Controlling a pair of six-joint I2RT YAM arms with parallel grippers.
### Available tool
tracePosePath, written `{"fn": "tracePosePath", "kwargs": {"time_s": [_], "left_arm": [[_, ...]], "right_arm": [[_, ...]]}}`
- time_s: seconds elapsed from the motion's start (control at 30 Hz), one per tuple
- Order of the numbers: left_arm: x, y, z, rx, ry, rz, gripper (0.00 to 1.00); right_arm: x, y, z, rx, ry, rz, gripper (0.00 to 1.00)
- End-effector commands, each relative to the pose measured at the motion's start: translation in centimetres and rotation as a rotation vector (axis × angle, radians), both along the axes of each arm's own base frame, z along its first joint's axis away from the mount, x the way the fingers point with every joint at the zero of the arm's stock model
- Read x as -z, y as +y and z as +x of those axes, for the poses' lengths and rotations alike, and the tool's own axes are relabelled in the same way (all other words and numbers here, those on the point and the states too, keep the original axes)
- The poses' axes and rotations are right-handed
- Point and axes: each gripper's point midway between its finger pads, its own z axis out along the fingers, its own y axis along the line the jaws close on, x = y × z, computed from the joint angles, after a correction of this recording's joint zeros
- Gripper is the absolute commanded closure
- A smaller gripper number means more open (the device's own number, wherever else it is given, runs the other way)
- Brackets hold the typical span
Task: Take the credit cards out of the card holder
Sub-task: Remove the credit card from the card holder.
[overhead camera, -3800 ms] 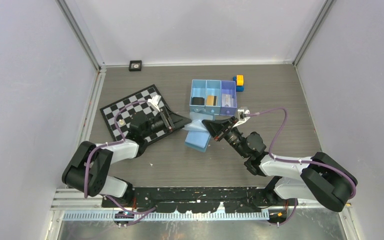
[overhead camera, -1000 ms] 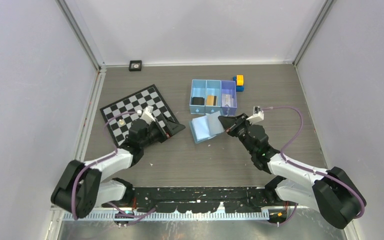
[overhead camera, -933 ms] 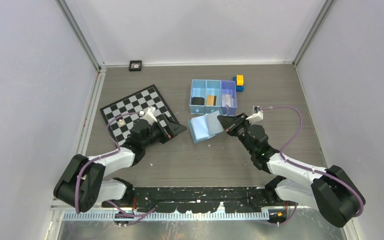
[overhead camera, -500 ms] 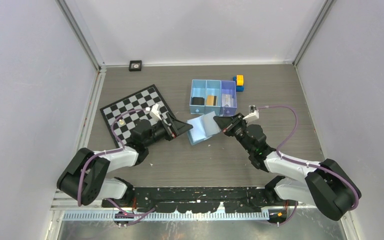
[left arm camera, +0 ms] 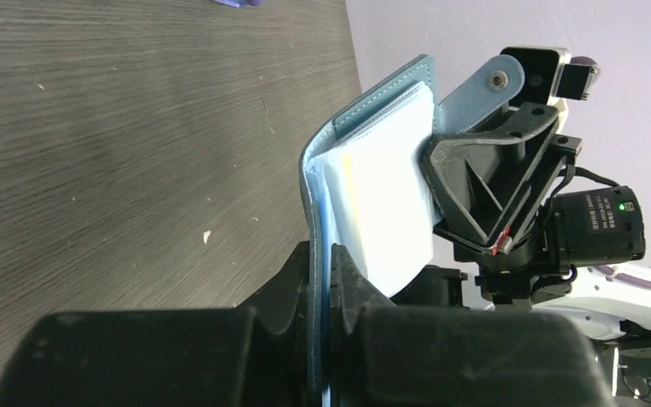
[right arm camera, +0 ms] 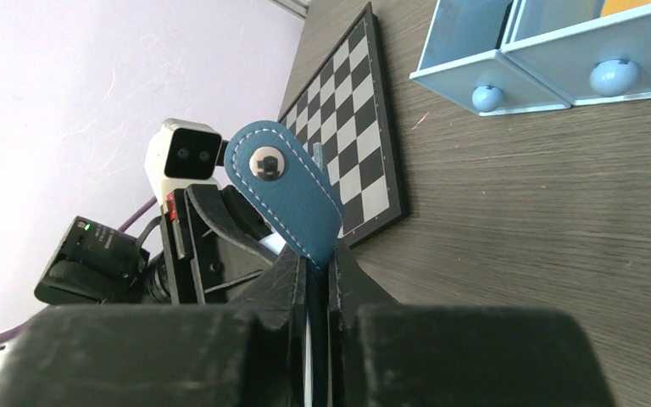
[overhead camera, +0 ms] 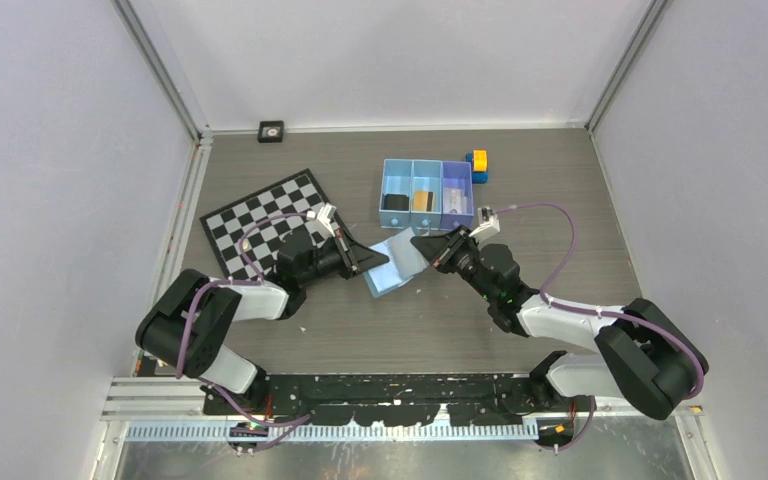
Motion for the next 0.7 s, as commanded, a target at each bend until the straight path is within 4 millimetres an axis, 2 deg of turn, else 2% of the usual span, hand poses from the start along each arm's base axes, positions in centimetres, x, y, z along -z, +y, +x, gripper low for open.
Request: {"fn": "tracePosePath", "kwargs": {"time_s": [0.0, 0.17, 0.23, 0.3, 0.37, 0.5, 0.6, 0.67], "left_arm": [[-2.0, 0.5, 1.2, -0.006, -0.07, -0.002, 1.0], [-0.6, 1.5, 1.8, -0.034, -0.037, 0.145, 1.0], [0.1, 2.2, 1.8, -0.056, -0.018, 0.214, 1.0], [-0.1, 2.6, 1.9, -0.068, -0.038, 0.239, 1.0], [-0.4, 2.7, 1.9, -0.067, -0.052, 0.242, 1.0], [-0.6, 2.8, 1.8, -0.069, -0.062, 0.254, 1.0], [-1.0, 2.4, 1.7, -0.046, -0.077, 0.234, 1.0], [-1.0, 2.3, 1.7, -0.04, -0.079, 0.229, 1.0]], "right_arm": [[-3.8, 2.3, -0.5, -0.113, -0.104, 0.002, 0.85], [-2.9, 2.4, -1.2, -0.185, -0.09, -0.173, 0.55], [-2.4, 1.4, -0.9, -0.153, -0.079, -0.253, 0.46], [-2.2, 0.5, -0.8, -0.124, -0.089, -0.277, 0.43], [-2.4, 0.4, -0.9, -0.125, -0.105, -0.259, 0.44], [-2.7, 0.8, -1.0, -0.159, -0.104, -0.254, 0.6], [-2.6, 1.5, -1.2, -0.201, -0.1, -0.249, 0.68], [-2.2, 1.9, -1.2, -0.222, -0.087, -0.258, 0.71]]}}
